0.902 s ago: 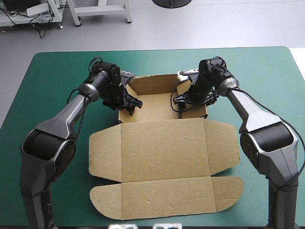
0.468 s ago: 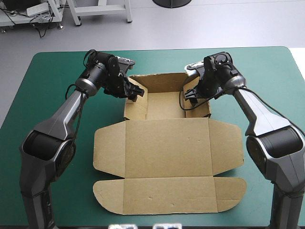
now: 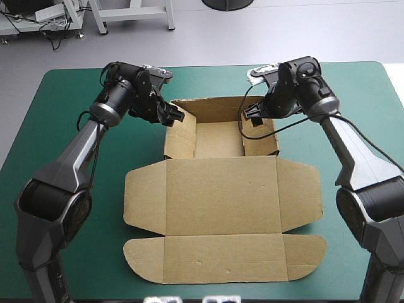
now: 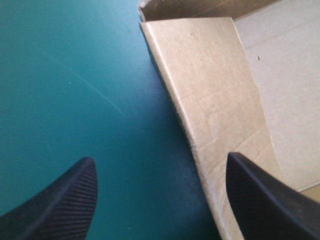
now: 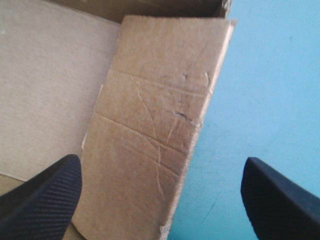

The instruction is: Fold the box

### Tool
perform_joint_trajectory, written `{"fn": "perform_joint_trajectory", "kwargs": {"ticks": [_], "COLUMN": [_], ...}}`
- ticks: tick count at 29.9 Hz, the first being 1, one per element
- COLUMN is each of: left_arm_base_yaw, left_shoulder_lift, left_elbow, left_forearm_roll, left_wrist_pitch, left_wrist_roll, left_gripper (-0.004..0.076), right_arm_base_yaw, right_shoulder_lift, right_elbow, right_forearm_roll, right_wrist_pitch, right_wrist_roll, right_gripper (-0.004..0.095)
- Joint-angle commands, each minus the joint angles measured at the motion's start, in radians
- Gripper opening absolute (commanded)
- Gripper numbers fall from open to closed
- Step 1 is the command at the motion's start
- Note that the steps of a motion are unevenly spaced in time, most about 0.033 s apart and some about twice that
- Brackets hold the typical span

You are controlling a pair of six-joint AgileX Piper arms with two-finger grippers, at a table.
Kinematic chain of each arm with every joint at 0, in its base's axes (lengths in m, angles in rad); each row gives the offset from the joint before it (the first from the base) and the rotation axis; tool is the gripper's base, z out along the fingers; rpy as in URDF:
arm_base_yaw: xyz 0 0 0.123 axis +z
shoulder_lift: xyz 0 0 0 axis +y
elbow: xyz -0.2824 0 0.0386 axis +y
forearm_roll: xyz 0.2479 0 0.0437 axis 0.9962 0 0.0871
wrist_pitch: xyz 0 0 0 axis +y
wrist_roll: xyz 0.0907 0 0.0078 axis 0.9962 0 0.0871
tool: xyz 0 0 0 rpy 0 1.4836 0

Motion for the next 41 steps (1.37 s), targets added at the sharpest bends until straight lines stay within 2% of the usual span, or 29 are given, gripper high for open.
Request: {"fn": "perform_joint_trajectory", "kwargs": {"ticks": [1,4,6,11,15,23,33,41], "left_arm_base_yaw": [0.0,0.0,0.0,0.0,0.0,0.0,0.0,0.0], "left_shoulder_lift": [-0.136,-0.208,-0.269,-0.427,-0.554,-0.795,-1.117,-1.234], "left_elbow": [-0.037,-0.039,-0.039,-0.039,-0.035,0.021,0.542,0.79], "left_forearm_roll": [0.038,0.084,0.104,0.148,0.146,0.139,0.269,0.29], "left_wrist_pitch": [0.045,0.047,0.049,0.049,0.049,0.05,0.05,0.05], "left_wrist_roll": [-0.001,-0.001,-0.001,0.02,0.028,0.095,0.062,-0.044], "left_gripper": [0.0519,0.0498,0.0442,0.0152,-0.001,-0.001,-0.001,-0.001], "right_arm_base_yaw": [-0.008,-0.008,-0.008,-0.008,-0.008,-0.008,-0.008,-0.008], "right_shoulder_lift": [-0.09,-0.114,-0.14,-0.221,-0.281,-0.315,-0.315,-0.243], "right_elbow": [-0.096,-0.171,-0.215,-0.263,-0.261,-0.251,-0.133,-0.089], "right_forearm_roll": [0.041,0.092,0.113,0.123,0.144,0.086,0.041,0.048], "right_wrist_pitch": [0.011,0.011,0.011,0.011,0.011,0.011,0.011,0.011], "right_wrist_roll": [-0.011,-0.02,-0.052,-0.086,-0.096,-0.141,-0.143,-0.12], "right_gripper": [0.0807,0.0807,0.0807,0.0805,0.0765,0.0739,0.0739,0.0739]}}
